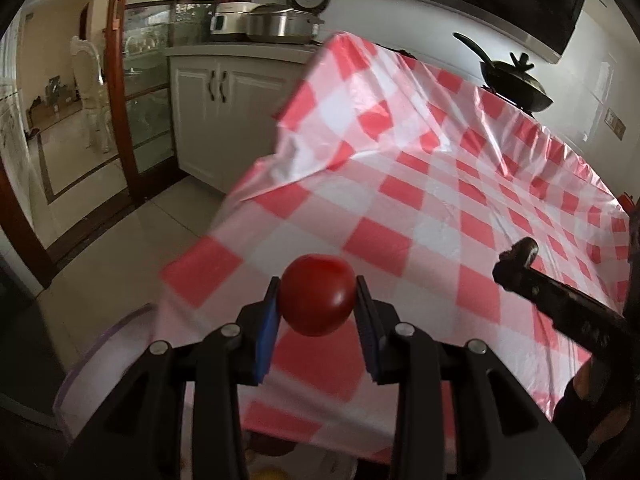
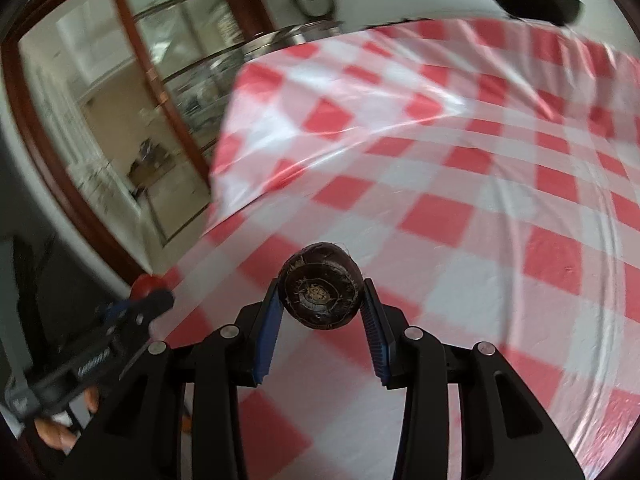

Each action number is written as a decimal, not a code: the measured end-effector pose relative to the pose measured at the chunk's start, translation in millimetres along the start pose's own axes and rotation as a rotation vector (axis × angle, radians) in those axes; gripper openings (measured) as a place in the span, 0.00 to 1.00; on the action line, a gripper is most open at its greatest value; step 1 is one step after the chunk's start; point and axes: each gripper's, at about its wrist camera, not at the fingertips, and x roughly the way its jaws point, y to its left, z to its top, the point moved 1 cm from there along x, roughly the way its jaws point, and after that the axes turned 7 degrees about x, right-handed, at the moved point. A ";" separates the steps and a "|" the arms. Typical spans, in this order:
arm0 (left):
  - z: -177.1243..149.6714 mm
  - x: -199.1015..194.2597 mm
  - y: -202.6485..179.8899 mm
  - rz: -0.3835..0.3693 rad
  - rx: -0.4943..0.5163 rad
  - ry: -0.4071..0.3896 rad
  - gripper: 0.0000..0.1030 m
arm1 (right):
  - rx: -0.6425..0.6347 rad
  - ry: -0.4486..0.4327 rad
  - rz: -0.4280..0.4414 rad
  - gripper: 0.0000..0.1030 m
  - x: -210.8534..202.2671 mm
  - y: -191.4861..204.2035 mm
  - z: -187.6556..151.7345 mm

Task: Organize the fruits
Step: 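Carry the tomato and plum in both tools over the white box, then open both tools to drop the tomato and plum into the box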

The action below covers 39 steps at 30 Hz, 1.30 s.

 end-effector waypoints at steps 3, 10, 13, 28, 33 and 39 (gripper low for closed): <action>-7.2 -7.8 13.4 0.018 -0.013 0.002 0.35 | -0.058 0.016 0.027 0.38 -0.8 24.7 -10.6; -30.3 -20.6 52.8 0.065 -0.065 0.021 0.35 | -0.216 0.063 0.100 0.38 -1.7 81.6 -44.0; -45.9 -21.0 69.1 0.089 -0.088 0.045 0.35 | -0.297 0.090 0.126 0.38 2.1 104.1 -61.3; -140.1 11.0 128.4 0.160 -0.227 0.222 0.35 | -0.660 0.290 0.126 0.38 45.5 162.1 -160.0; -159.0 19.5 133.9 0.200 -0.235 0.260 0.35 | -0.669 0.348 0.098 0.38 64.4 155.7 -174.0; -159.9 14.6 136.0 0.230 -0.238 0.253 0.35 | -0.658 0.392 0.066 0.38 77.8 156.6 -180.7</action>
